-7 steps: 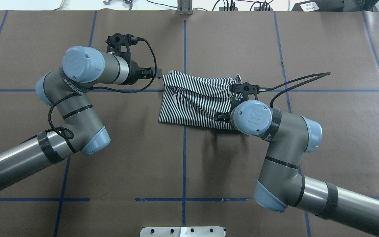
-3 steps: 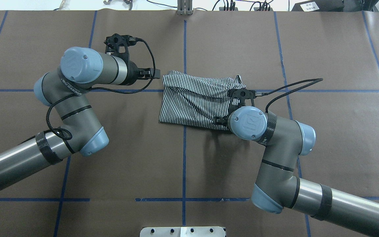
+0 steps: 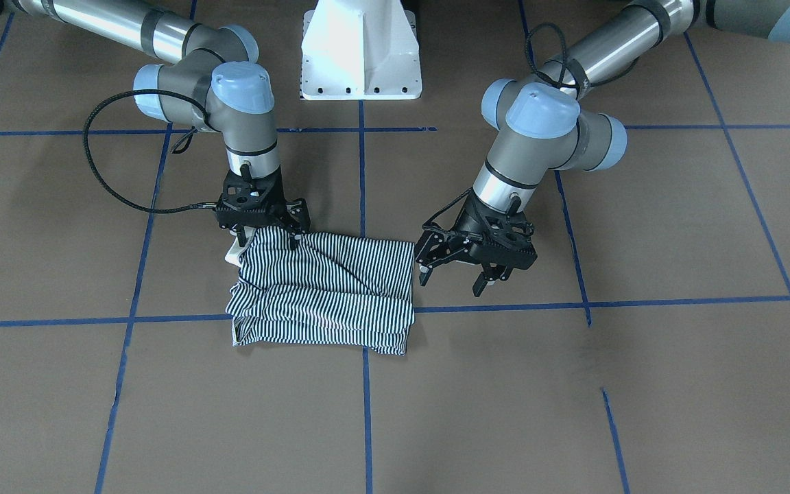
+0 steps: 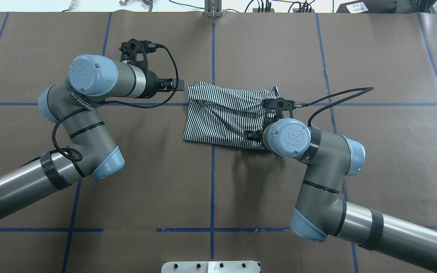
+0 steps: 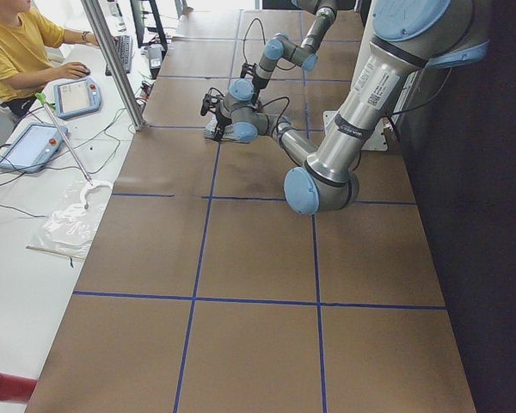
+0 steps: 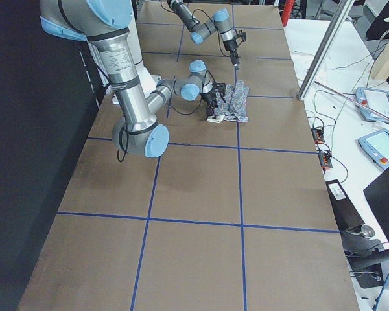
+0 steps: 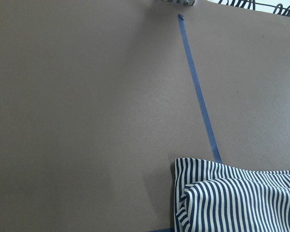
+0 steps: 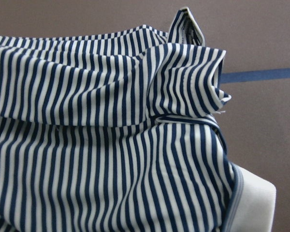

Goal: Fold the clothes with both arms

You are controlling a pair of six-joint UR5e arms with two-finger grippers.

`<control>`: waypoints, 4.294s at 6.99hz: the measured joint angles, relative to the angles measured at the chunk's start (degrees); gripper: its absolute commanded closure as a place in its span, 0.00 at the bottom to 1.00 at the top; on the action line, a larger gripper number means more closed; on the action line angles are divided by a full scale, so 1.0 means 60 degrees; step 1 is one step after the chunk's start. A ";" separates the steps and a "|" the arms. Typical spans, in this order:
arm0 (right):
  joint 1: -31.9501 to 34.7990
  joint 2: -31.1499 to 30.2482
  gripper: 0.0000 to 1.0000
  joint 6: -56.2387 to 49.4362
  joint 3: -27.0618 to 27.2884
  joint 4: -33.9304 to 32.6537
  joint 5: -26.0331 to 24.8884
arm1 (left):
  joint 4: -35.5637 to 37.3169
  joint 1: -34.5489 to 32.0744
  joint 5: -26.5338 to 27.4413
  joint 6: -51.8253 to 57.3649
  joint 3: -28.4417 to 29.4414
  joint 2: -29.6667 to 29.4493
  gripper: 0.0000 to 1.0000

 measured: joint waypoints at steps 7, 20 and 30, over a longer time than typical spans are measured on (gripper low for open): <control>0.3772 -0.0773 0.00 -0.4911 0.1987 -0.2611 0.3708 | 0.3433 -0.0788 -0.0630 0.2252 -0.3617 0.1585 0.00; 1.0276 -0.6353 0.00 -1.3492 0.0335 -0.2266 0.6909 | 0.6630 -0.8474 -0.5975 1.1999 -0.2210 0.6653 0.00; 1.0277 -0.6363 0.00 -1.3549 0.0267 -0.1715 0.6886 | 0.5818 -0.8441 -0.5919 1.2001 -0.1952 0.6624 0.00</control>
